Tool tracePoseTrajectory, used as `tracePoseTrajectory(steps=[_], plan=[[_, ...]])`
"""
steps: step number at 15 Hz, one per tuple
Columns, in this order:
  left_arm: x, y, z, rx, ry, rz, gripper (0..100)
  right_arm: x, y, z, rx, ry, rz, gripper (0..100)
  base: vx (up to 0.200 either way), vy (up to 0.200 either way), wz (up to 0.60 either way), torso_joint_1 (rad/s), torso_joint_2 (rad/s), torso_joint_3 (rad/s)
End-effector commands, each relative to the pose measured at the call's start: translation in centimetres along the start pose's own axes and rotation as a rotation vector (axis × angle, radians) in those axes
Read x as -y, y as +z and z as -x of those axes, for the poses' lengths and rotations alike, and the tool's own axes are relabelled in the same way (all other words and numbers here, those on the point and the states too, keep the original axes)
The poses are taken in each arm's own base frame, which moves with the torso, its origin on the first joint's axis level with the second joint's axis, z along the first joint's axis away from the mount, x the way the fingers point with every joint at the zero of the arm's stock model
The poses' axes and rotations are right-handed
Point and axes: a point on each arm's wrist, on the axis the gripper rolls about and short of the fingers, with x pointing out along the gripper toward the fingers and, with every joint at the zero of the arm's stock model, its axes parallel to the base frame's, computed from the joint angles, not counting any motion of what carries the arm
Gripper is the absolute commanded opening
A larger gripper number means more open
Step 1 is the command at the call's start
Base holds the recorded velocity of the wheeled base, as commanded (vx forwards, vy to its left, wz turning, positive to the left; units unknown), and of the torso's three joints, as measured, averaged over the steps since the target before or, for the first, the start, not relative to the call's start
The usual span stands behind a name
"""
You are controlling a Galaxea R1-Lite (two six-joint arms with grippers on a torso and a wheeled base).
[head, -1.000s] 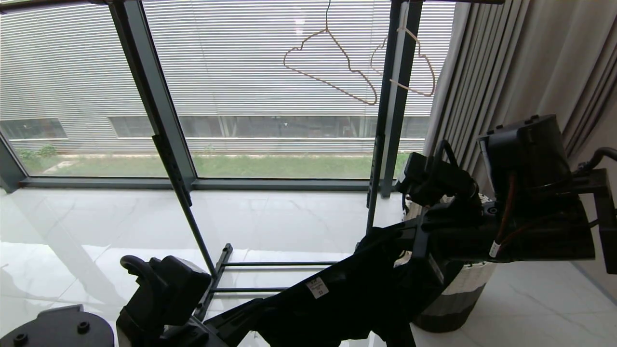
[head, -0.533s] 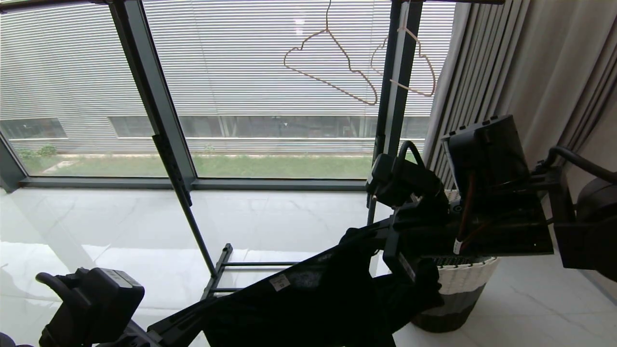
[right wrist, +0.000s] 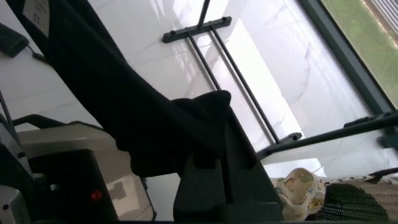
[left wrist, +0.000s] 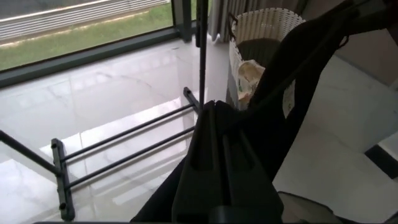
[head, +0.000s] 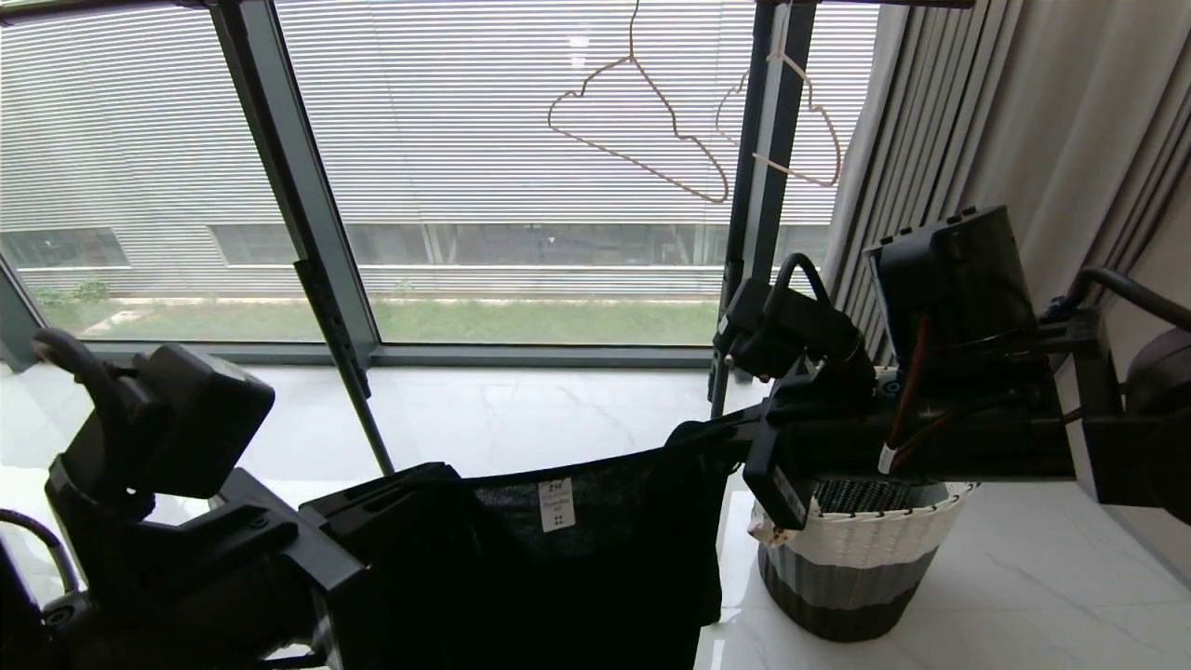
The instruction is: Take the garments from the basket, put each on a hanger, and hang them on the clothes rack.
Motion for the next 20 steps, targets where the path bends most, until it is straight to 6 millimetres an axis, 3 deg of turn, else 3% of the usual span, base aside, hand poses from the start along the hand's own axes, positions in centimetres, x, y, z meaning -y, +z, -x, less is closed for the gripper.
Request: tracePoseTrajectory(steps=[1, 4, 5, 9, 17, 20], plan=[[0.0, 2.5, -2.5, -0.004, -0.026, -0.055, 0, 0.8, 0.6, 1.9, 0.044, -0.053, -0.010, 0, 0.000, 0.000, 0.00, 0.000, 0.00, 0.000], [-0.2, 5.0, -4.5, 0.045, -0.049, -0.070, 0, 2.0, 1.0, 4.3, 0.085, -0.118, -0.025, 0, 0.000, 0.000, 0.00, 0.000, 0.00, 0.000], [-0.3, 6.0, -6.0, 0.058, -0.060, -0.067, 0, 2.7, 0.9, 5.2, 0.089, -0.150, -0.036, 0, 0.000, 0.000, 0.00, 0.000, 0.00, 0.000], [-1.0, 6.8, -9.8, 0.039, -0.054, -0.101, 0, 4.1, 0.8, 6.8, 0.109, -0.220, -0.054, 0, 0.000, 0.000, 0.00, 0.000, 0.00, 0.000], [-1.1, 7.2, -10.0, 0.053, -0.063, -0.109, 0, 4.6, 1.5, 7.1, 0.142, -0.239, -0.048, 0, 0.000, 0.000, 0.00, 0.000, 0.00, 0.000], [-0.9, 7.7, -10.5, 0.070, -0.125, -0.110, 0, 3.9, 0.8, 8.1, 0.127, -0.232, -0.051, 0, 0.000, 0.000, 0.00, 0.000, 0.00, 0.000]])
